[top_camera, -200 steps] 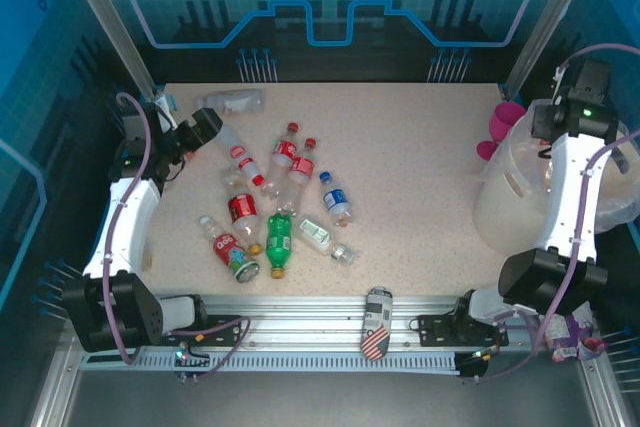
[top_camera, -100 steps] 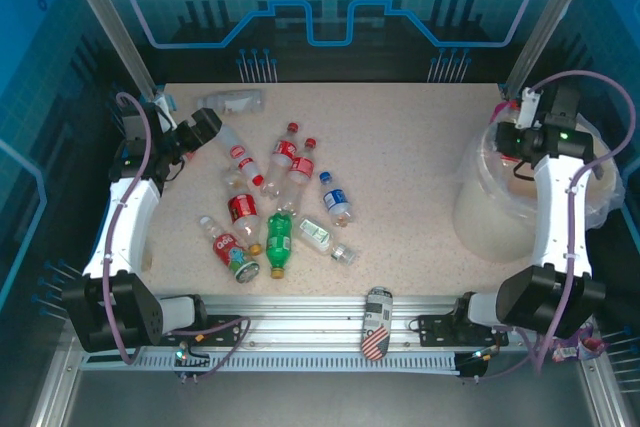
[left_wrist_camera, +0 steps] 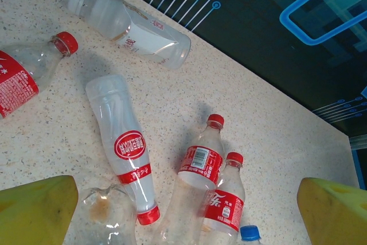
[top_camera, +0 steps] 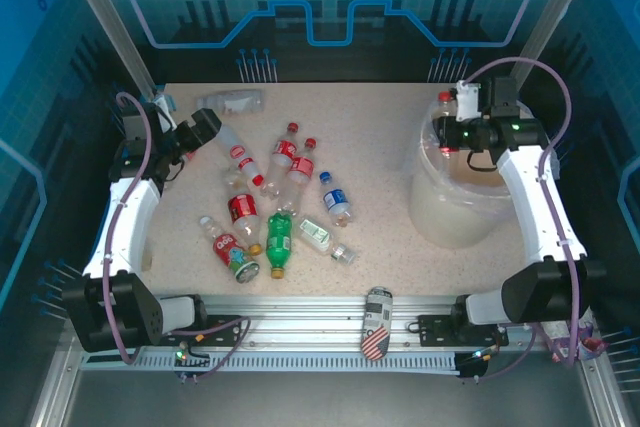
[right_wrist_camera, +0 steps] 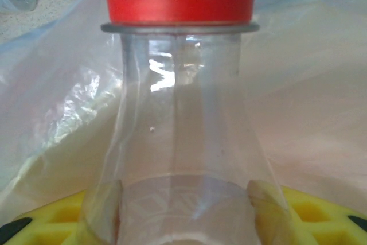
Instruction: Put the plastic bottles in the bin
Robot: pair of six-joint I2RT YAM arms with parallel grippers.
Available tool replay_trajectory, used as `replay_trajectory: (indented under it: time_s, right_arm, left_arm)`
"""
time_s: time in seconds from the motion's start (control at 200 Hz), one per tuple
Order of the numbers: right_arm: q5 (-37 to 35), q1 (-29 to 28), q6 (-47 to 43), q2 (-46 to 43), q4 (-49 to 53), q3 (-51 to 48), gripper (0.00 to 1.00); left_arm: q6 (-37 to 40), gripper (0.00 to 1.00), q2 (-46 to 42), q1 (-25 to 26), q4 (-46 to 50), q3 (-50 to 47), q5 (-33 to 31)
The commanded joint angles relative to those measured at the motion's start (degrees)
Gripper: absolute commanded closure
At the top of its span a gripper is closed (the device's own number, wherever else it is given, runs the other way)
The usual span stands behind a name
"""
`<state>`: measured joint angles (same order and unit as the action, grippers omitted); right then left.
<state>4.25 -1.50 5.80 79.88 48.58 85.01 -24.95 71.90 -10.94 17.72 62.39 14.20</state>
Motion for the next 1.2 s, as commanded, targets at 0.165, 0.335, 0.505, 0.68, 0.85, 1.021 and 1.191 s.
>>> replay_trajectory:
  time_s: [0.165, 0.335, 0.505, 0.68, 0.85, 1.021, 1.191]
  right_arm:
    - [-6.89, 2.56, -3.3, -3.9, 7.7, 5.08, 0.73]
    - [-9.33, 4.45, -4.74, -4.69, 9.61, 2.23, 0.72]
    - [-9.17, 5.1, -4.75, -5.74, 8.78, -3.57, 0.72]
    - [-7.42, 5.06, -3.73, -4.84, 6.06, -7.97, 0.7]
    - [-7.4, 4.79, -3.96, -3.76, 4.3, -10.17, 0.68]
    - [-8.47, 4.75, -4.07, -2.14, 3.39, -12.0, 0.59]
    - [-8.63, 4.66, -3.44, -3.17, 2.31, -12.47, 0.43]
  left_arm:
    - [2.48, 0.01, -0.18, -0.57, 1.97, 0.18, -1.09]
    - [4.04, 0.01, -0.09, -0.57, 3.38, 0.93, -2.36]
    - [6.69, 0.01, 0.64, -0.58, 5.68, 2.34, -4.43]
    - [10.1, 0.01, 2.52, -0.52, 8.53, 3.82, -5.96]
    - [11.72, 0.01, 3.72, -0.57, 9.35, 3.94, -7.75]
    - [12.09, 0.01, 4.82, -0.57, 9.62, 4.05, -7.84]
    - [12.81, 0.01, 5.25, -0.58, 9.77, 3.95, -8.46]
